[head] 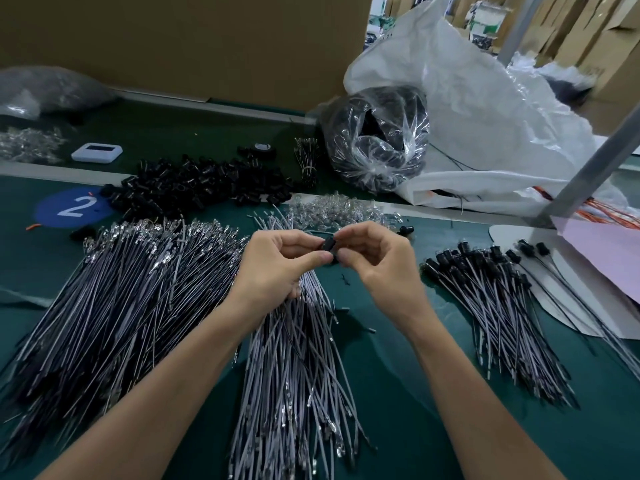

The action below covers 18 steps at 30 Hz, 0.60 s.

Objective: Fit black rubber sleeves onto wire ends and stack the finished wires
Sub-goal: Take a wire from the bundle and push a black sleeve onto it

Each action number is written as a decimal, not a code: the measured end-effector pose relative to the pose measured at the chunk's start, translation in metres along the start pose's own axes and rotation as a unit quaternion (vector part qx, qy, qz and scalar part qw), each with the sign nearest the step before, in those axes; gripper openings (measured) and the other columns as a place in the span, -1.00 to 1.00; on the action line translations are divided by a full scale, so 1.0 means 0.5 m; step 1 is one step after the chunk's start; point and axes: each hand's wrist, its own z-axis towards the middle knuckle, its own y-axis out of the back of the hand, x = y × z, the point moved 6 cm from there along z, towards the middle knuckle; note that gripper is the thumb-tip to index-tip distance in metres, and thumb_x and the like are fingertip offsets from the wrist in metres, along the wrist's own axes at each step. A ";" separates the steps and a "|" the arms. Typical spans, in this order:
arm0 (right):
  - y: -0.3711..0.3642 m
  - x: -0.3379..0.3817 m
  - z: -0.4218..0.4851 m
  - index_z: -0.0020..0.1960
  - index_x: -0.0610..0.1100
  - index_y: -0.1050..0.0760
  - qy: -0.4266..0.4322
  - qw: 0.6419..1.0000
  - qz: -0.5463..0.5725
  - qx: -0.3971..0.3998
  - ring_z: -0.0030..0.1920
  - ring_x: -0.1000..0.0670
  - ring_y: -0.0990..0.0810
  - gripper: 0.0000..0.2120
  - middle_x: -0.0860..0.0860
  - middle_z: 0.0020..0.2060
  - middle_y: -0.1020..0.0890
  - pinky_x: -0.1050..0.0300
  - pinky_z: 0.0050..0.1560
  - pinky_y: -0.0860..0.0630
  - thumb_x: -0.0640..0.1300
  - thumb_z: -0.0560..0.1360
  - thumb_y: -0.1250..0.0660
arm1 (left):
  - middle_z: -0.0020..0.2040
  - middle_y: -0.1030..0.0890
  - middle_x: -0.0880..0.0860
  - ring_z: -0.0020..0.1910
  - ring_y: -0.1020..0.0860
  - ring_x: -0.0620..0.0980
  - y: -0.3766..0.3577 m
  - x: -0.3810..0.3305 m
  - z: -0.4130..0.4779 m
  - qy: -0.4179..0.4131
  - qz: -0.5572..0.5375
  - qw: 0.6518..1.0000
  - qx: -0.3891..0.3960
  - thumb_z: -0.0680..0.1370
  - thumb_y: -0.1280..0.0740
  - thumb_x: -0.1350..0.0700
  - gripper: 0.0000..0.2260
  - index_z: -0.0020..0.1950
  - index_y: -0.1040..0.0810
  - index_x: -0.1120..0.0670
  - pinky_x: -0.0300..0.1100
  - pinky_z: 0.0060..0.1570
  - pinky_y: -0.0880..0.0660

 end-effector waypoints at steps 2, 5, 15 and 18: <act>0.006 0.007 0.002 -0.05 -0.04 -0.57 0.024 0.999 -0.006 -0.024 -0.11 0.09 -0.67 -0.73 0.05 -0.16 -0.69 0.23 -0.04 -0.58 -0.40 0.46 -0.41 | -0.24 -0.72 0.00 -0.66 -0.36 -0.14 0.002 0.003 0.001 -0.004 0.020 1.000 0.000 0.43 -0.53 0.20 -0.89 -0.14 -0.68 0.00 -0.32 -0.64 -0.35; 0.015 0.014 0.002 -0.03 -0.04 -0.56 0.046 0.998 -0.008 -0.042 -0.09 0.11 -0.67 -0.74 0.07 -0.16 -0.68 0.27 -0.01 -0.55 -0.38 0.46 -0.42 | -0.24 -0.72 -0.01 -0.65 -0.37 -0.12 0.004 0.010 0.004 -0.002 0.040 0.999 0.002 0.41 -0.55 0.18 -0.89 -0.11 -0.69 0.02 -0.30 -0.63 -0.36; 0.009 0.020 -0.005 -0.08 -0.01 -0.57 0.060 0.997 0.006 -0.037 -0.10 0.13 -0.70 -0.70 0.09 -0.19 -0.71 0.28 -0.03 -0.58 -0.40 0.42 -0.45 | -0.27 -0.72 -0.01 -0.64 -0.41 -0.14 0.003 0.005 0.001 -0.021 0.052 0.998 -0.001 0.41 -0.55 0.21 -0.88 -0.10 -0.71 0.04 -0.32 -0.65 -0.32; 0.012 0.011 -0.002 -0.08 -0.04 -0.58 0.037 0.998 0.037 -0.031 -0.09 0.10 -0.71 -0.72 0.05 -0.19 -0.72 0.25 -0.04 -0.59 -0.41 0.43 -0.43 | -0.27 -0.72 0.00 -0.65 -0.39 -0.13 0.003 0.000 0.000 -0.039 0.048 0.998 0.001 0.42 -0.54 0.23 -0.88 -0.09 -0.71 0.05 -0.31 -0.65 -0.34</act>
